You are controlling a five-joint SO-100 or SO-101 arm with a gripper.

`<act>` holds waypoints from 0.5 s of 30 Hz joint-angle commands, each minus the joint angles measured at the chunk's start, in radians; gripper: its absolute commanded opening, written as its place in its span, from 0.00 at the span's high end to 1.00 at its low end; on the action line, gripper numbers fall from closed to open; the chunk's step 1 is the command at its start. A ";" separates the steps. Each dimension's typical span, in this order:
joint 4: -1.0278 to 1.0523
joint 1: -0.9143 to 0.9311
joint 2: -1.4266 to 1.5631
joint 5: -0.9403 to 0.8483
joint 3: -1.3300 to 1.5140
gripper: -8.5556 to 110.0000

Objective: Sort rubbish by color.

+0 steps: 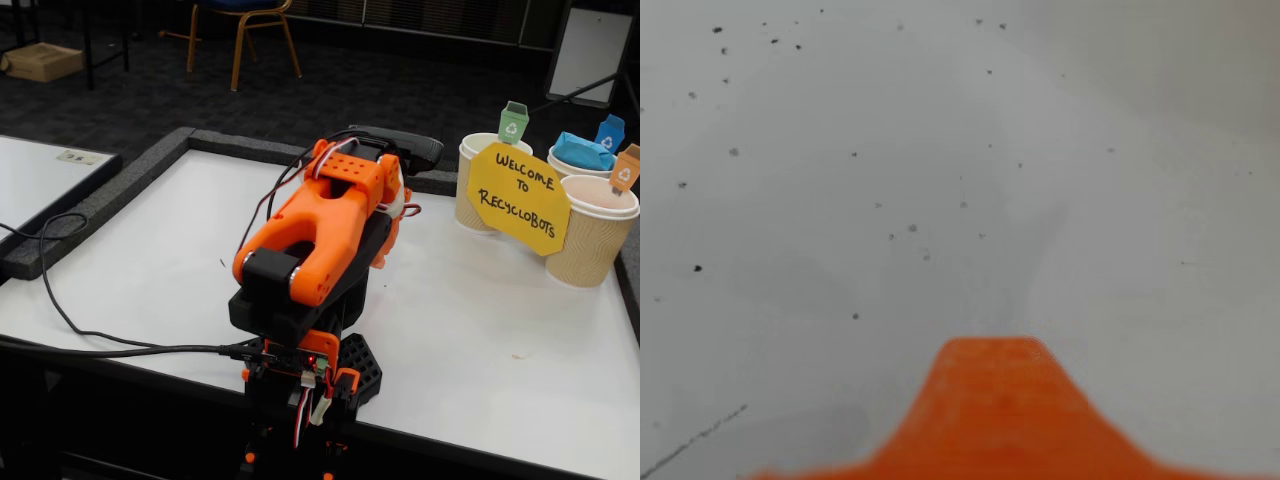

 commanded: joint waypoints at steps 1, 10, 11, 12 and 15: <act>-0.005 0.009 0.032 0.023 -0.064 0.93; -0.006 -0.017 0.032 0.015 -0.064 0.92; -0.006 -0.017 0.032 0.015 -0.064 0.92; -0.006 -0.017 0.032 0.015 -0.064 0.92; -0.006 -0.017 0.032 0.015 -0.064 0.92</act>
